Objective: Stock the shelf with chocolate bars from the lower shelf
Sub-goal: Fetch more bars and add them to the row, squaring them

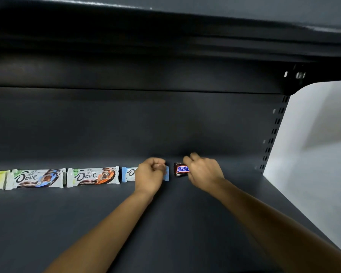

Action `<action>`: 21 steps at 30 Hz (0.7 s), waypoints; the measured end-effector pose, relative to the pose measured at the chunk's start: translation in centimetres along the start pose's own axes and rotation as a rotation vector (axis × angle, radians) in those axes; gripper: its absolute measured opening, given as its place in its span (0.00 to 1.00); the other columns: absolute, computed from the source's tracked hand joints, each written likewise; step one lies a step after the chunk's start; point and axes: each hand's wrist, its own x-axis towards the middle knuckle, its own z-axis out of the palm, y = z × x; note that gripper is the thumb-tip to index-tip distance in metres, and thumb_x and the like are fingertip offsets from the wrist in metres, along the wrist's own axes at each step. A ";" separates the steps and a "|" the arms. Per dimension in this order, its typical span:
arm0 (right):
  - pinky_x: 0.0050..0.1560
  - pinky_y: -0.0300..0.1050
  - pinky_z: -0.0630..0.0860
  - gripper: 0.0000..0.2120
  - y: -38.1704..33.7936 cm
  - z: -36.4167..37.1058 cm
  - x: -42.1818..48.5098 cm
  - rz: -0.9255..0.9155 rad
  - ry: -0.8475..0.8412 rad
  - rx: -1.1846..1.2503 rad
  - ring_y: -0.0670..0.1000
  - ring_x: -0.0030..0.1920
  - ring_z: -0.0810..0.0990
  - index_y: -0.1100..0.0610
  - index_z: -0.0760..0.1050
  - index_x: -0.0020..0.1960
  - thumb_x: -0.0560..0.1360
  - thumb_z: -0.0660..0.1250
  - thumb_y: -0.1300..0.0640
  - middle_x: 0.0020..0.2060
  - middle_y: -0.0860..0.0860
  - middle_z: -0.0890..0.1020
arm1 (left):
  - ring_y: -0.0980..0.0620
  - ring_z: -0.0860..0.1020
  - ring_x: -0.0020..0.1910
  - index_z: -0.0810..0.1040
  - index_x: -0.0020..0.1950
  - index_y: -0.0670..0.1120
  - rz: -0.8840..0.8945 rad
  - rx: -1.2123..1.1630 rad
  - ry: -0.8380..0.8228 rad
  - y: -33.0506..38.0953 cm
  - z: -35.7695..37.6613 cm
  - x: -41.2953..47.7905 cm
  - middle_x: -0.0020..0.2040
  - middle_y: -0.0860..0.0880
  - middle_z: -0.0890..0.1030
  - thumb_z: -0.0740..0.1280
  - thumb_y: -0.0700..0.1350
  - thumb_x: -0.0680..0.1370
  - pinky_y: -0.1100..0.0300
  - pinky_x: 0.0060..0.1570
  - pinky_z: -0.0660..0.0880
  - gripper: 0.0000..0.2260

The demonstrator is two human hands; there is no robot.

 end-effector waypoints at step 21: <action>0.37 0.44 0.66 0.12 0.0 2.2 1.4 -0.067 -0.004 -0.041 0.55 0.49 0.79 0.55 0.70 0.56 0.74 0.66 0.55 0.52 0.51 0.76 | 0.49 0.81 0.43 0.79 0.41 0.51 0.139 0.053 -0.036 -1.4 0.2 0.0 0.42 0.48 0.83 0.64 0.34 0.75 0.53 0.49 0.79 0.12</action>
